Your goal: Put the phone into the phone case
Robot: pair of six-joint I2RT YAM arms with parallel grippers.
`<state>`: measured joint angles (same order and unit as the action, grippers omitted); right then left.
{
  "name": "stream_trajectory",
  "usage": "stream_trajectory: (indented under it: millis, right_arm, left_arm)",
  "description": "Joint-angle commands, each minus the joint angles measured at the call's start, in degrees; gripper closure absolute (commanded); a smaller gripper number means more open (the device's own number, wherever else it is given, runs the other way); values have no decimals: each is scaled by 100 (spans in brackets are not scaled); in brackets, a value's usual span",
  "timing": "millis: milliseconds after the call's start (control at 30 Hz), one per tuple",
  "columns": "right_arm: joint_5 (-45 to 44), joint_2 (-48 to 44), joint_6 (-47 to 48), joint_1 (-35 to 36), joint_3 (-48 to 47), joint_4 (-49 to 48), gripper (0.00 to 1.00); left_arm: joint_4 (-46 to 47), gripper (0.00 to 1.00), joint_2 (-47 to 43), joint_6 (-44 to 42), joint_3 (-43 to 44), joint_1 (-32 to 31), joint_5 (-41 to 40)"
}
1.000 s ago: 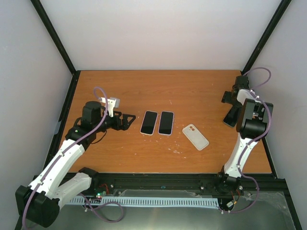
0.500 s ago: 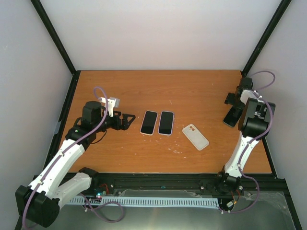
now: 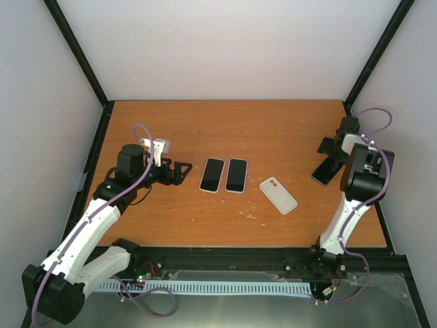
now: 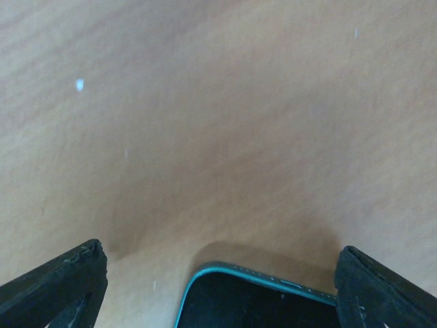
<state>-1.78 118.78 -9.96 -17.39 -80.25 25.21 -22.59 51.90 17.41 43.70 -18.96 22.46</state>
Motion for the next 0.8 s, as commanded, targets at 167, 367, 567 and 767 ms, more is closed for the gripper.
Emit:
stream_trajectory:
  millis: [167, 367, 567, 767]
  right_arm:
    - [1041, -949, -795, -28, 1706, 151, 13]
    - [1610, -1639, -1407, -28, 2860, -120, 14]
    - [1708, -2404, -2070, -21, 3767, -199, 15]
    - [2265, -3338, -2673, 45, 4924, -732, 19]
  left_arm:
    - [9, 1, -90, -108, 69, 15, 15]
    - [30, 0, -127, -103, 51, 15, 95]
    - [52, 0, -144, -95, 41, 14, 161]
    - [61, 1, -148, -93, 37, 15, 205]
